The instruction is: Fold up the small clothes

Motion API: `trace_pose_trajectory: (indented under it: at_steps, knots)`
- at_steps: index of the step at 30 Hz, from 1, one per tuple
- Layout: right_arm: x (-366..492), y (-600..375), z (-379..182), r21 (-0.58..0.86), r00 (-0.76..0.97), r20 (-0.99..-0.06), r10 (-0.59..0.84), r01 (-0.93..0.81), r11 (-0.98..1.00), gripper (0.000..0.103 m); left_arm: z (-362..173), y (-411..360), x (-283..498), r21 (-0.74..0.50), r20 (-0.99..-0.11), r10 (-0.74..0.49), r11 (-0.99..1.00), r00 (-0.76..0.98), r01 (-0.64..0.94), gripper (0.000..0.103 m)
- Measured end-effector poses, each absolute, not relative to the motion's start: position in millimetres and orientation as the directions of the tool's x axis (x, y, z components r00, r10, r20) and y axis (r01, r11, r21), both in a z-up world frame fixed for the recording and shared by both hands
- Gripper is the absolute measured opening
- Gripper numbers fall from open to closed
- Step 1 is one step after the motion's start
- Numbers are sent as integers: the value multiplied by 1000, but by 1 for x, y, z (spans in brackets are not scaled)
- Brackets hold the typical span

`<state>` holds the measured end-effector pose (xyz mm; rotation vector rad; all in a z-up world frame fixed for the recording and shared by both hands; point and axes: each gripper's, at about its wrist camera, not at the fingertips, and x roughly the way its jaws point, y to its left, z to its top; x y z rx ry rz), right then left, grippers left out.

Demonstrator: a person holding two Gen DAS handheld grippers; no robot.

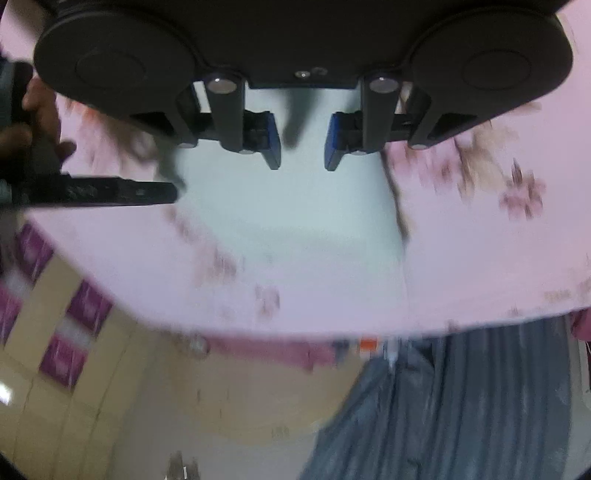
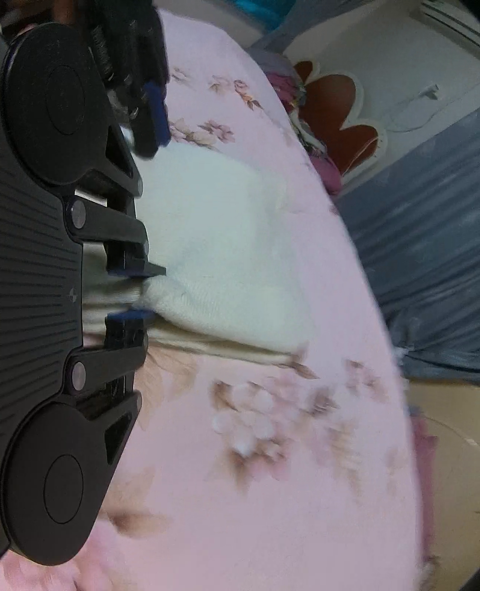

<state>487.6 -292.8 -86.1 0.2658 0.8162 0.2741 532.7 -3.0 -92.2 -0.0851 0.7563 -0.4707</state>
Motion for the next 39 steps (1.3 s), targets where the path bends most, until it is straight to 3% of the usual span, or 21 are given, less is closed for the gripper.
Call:
trace_pose_trajectory:
  at_steps: [1, 2, 4, 6, 8, 11, 15, 18, 22, 27, 29, 30, 33, 34, 35, 36, 37, 38, 39]
  knots:
    - [486, -293, -77, 300, 703, -638, 313, -147, 943, 63, -91, 0, 542, -244, -626, -438, 896, 645, 372, 27]
    - [492, -291, -71, 298, 714, -618, 329, -175, 938, 63, -91, 1, 552, -237, -621, -428, 901, 656, 363, 27]
    - [511, -280, -71, 318, 690, -619, 376, -218, 923, 53, -95, -2, 573, -245, -614, -435, 898, 658, 365, 27]
    - [531, -260, -79, 281, 658, -639, 398, -281, 918, 32, -107, -11, 590, -240, -633, -434, 897, 641, 370, 27]
    - [547, -239, -100, 188, 605, -707, 367, -339, 922, 29, -128, -21, 602, -262, -682, -446, 889, 580, 375, 27]
    - [556, -242, -122, 35, 625, -754, 204, -271, 962, 31, -135, -22, 601, -319, -655, -496, 865, 570, 388, 27]
    - [536, -262, -95, 106, 662, -705, 255, -257, 961, 32, -105, -14, 565, -285, -607, -517, 850, 603, 442, 26]
    - [504, -267, -79, 199, 654, -657, 375, -329, 923, 32, -107, -7, 532, -289, -609, -519, 850, 600, 441, 27]
    - [481, -252, -114, 107, 566, -762, 314, -368, 924, 32, -131, -14, 505, -304, -662, -493, 865, 564, 399, 26]
    - [447, -269, -95, 190, 601, -708, 370, -343, 920, 35, -136, -15, 455, -298, -683, -470, 878, 559, 375, 26]
    - [428, -266, -104, 198, 526, -757, 387, -380, 904, 35, -140, -11, 440, -316, -693, -473, 878, 545, 360, 26]
    - [420, -259, -117, 178, 469, -804, 366, -398, 900, 35, -139, -10, 434, -307, -699, -473, 876, 537, 372, 28]
    - [413, -274, -111, 226, 487, -780, 393, -366, 903, 35, -123, 1, 438, -290, -698, -455, 886, 553, 362, 36]
    - [416, -282, -104, 251, 511, -762, 397, -332, 909, 35, -117, 7, 442, -293, -681, -446, 893, 581, 342, 51]
    - [420, -290, -97, 277, 544, -736, 404, -303, 912, 40, -113, 12, 448, -288, -661, -429, 903, 615, 320, 72]
    - [428, -297, -91, 315, 573, -707, 415, -270, 910, 68, -109, 16, 454, -278, -646, -404, 915, 647, 293, 82]
    - [435, -304, -88, 356, 592, -682, 431, -246, 902, 83, -106, 20, 463, -282, -635, -386, 922, 669, 265, 84]
    - [445, -312, -87, 418, 599, -652, 466, -230, 879, 90, -104, 25, 473, -310, -626, -391, 919, 675, 245, 82]
    - [454, -319, -88, 460, 591, -645, 484, -206, 864, 89, -103, 30, 484, -361, -614, -414, 904, 672, 228, 82]
